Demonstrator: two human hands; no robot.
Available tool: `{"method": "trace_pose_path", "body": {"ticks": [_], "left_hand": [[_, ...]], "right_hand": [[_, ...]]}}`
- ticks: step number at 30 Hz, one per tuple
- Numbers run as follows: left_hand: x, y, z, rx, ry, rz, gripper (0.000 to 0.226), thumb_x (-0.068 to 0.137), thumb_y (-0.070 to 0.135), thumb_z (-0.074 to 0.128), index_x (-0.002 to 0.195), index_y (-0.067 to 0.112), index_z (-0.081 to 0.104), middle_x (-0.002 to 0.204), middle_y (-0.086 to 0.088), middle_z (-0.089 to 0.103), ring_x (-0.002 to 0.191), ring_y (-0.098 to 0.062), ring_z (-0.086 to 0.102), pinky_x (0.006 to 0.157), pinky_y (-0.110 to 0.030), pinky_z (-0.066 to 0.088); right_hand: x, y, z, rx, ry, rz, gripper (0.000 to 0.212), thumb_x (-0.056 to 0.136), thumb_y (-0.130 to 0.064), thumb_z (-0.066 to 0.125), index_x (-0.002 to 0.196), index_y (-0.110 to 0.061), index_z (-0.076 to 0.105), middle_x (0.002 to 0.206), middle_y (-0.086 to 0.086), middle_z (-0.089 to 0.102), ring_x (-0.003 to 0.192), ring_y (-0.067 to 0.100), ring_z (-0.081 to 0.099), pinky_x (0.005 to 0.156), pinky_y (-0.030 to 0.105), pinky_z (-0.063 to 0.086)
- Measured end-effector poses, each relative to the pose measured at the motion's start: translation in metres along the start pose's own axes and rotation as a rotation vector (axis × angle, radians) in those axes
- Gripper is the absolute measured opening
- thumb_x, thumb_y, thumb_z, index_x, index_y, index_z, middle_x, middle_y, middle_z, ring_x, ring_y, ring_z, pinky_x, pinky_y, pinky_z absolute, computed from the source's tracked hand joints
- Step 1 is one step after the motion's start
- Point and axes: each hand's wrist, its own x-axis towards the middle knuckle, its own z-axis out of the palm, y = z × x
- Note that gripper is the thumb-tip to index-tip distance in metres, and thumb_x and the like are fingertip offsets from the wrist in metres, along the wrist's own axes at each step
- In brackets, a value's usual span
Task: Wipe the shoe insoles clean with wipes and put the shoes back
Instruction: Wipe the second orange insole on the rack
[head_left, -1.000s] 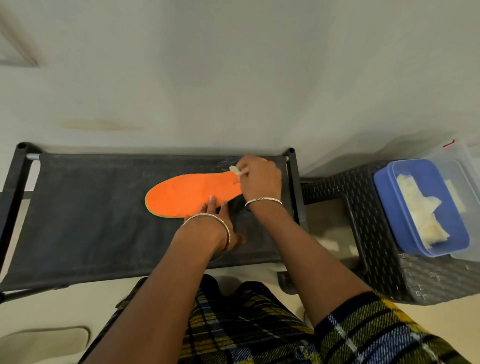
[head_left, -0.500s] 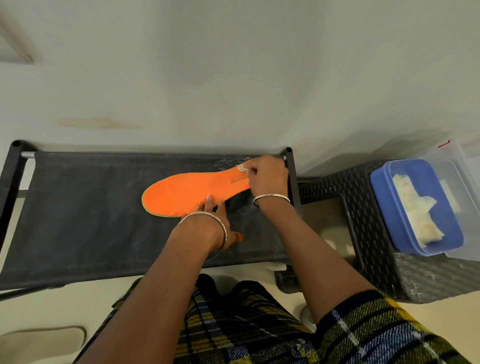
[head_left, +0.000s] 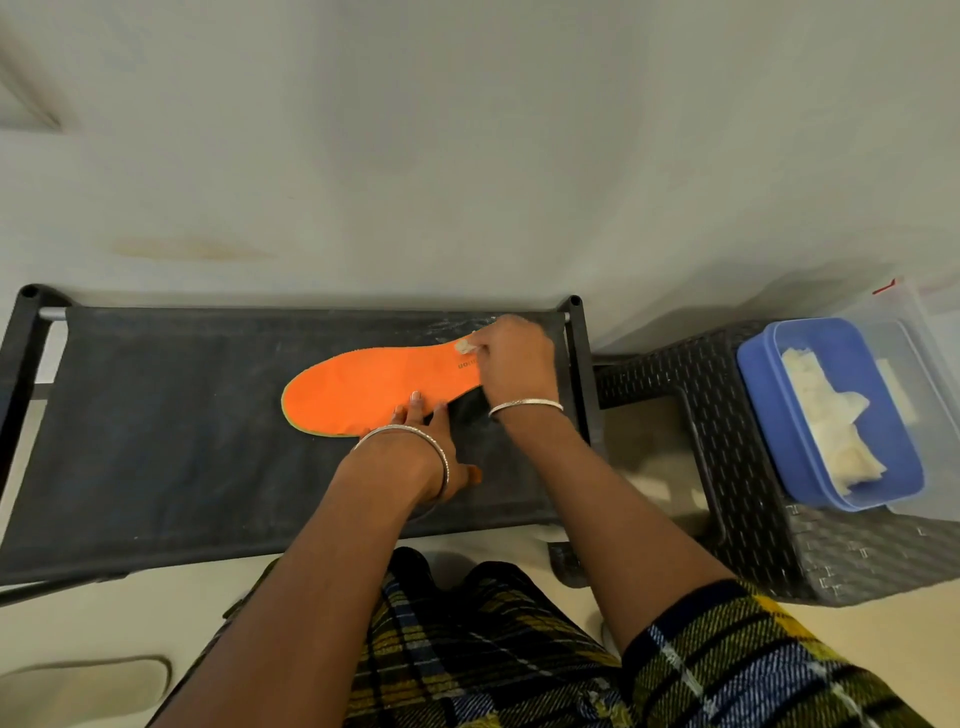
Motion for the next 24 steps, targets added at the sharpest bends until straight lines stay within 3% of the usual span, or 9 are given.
{"method": "trace_pose_path", "body": {"ticks": [4, 8, 11, 20, 22, 24], "left_hand": [[0.004, -0.002, 0.001, -0.021, -0.002, 0.004, 0.095, 0.093, 0.055, 0.051, 0.153, 0.023, -0.016, 0.158, -0.008, -0.025, 0.148, -0.032, -0.01, 0.119, -0.051, 0.01], [-0.001, -0.004, -0.002, 0.009, -0.014, 0.022, 0.091, 0.095, 0.055, 0.046, 0.153, 0.02, -0.015, 0.159, -0.008, -0.025, 0.149, -0.031, -0.009, 0.12, -0.051, 0.011], [-0.004, -0.003, -0.004, 0.007, -0.024, 0.023, 0.09, 0.096, 0.054, 0.045, 0.153, 0.02, -0.016, 0.158, -0.007, -0.025, 0.149, -0.031, -0.01, 0.12, -0.05, 0.009], [0.005, 0.0, 0.002, -0.029, 0.012, 0.003, 0.094, 0.094, 0.054, 0.051, 0.153, 0.024, -0.015, 0.159, -0.007, -0.024, 0.148, -0.032, -0.01, 0.12, -0.05, 0.01], [0.004, -0.002, 0.001, -0.003, -0.006, -0.002, 0.093, 0.094, 0.054, 0.049, 0.153, 0.022, -0.016, 0.159, -0.007, -0.025, 0.148, -0.032, -0.01, 0.12, -0.05, 0.01], [0.002, -0.004, -0.001, 0.002, -0.027, 0.003, 0.092, 0.095, 0.055, 0.047, 0.152, 0.022, -0.017, 0.158, -0.007, -0.026, 0.148, -0.031, -0.011, 0.12, -0.05, 0.009]], "right_hand": [[-0.002, -0.01, 0.003, -0.049, -0.092, -0.171, 0.032, 0.101, -0.015, 0.046, 0.123, -0.016, 0.069, 0.121, 0.009, 0.064, 0.114, 0.025, 0.059, 0.09, 0.031, 0.044], [0.005, 0.027, -0.007, -0.112, 0.02, 0.049, 0.032, 0.102, -0.014, 0.044, 0.119, -0.017, 0.071, 0.119, 0.007, 0.066, 0.11, 0.025, 0.062, 0.088, 0.03, 0.047], [0.004, 0.028, -0.008, -0.083, 0.074, 0.109, 0.031, 0.101, -0.012, 0.044, 0.118, -0.016, 0.07, 0.118, 0.007, 0.067, 0.109, 0.024, 0.063, 0.087, 0.03, 0.048], [-0.003, -0.016, 0.002, 0.075, -0.116, -0.161, 0.029, 0.1, -0.022, 0.052, 0.121, -0.019, 0.072, 0.121, 0.007, 0.067, 0.113, 0.025, 0.06, 0.09, 0.032, 0.043], [0.003, 0.002, -0.004, 0.051, -0.102, -0.085, 0.029, 0.099, -0.023, 0.053, 0.118, -0.018, 0.073, 0.119, 0.008, 0.069, 0.111, 0.027, 0.062, 0.093, 0.032, 0.044], [0.006, 0.025, -0.01, 0.101, 0.025, 0.074, 0.027, 0.096, -0.016, 0.055, 0.112, -0.018, 0.076, 0.115, 0.008, 0.071, 0.108, 0.03, 0.064, 0.094, 0.033, 0.047]]}}
